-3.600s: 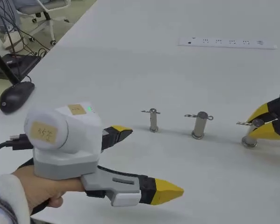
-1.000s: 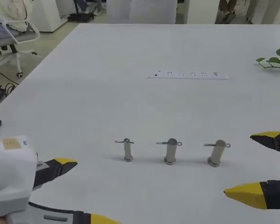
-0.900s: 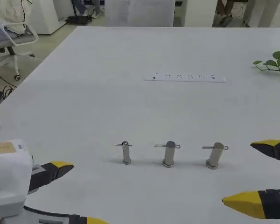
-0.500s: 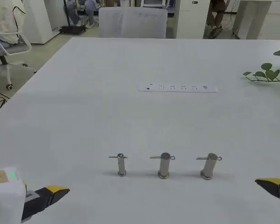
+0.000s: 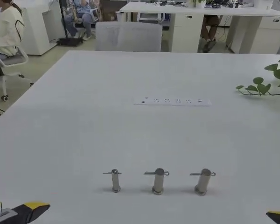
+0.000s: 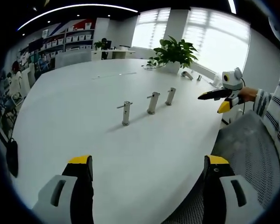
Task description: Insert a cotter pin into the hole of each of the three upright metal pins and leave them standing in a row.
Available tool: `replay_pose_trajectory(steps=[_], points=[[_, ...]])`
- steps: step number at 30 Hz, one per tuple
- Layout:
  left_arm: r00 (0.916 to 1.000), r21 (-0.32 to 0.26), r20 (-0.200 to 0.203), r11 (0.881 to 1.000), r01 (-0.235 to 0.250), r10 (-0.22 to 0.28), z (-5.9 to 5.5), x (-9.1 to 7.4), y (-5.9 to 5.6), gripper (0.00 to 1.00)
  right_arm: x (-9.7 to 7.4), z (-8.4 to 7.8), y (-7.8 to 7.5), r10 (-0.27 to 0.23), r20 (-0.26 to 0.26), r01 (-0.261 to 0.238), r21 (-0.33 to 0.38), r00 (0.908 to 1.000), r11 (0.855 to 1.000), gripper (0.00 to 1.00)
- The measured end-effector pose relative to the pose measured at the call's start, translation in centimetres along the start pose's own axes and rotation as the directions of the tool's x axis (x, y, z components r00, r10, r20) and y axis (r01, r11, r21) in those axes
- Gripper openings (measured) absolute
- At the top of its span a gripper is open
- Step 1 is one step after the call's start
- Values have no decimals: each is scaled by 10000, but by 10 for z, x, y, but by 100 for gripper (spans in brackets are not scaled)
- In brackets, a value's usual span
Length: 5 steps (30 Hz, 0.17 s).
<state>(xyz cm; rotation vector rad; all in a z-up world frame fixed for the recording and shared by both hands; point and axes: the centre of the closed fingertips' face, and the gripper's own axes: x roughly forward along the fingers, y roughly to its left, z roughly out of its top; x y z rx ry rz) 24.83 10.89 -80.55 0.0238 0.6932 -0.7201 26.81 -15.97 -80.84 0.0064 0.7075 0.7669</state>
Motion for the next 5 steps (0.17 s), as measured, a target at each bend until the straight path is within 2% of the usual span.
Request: replay_pose_trajectory(steps=[5], points=[[9996, 126, -274, 9999, -83, 87, -4, -3, 1, 99, 0, -7, 2, 36, -344, -38, -60, 9994, 10000, 100]])
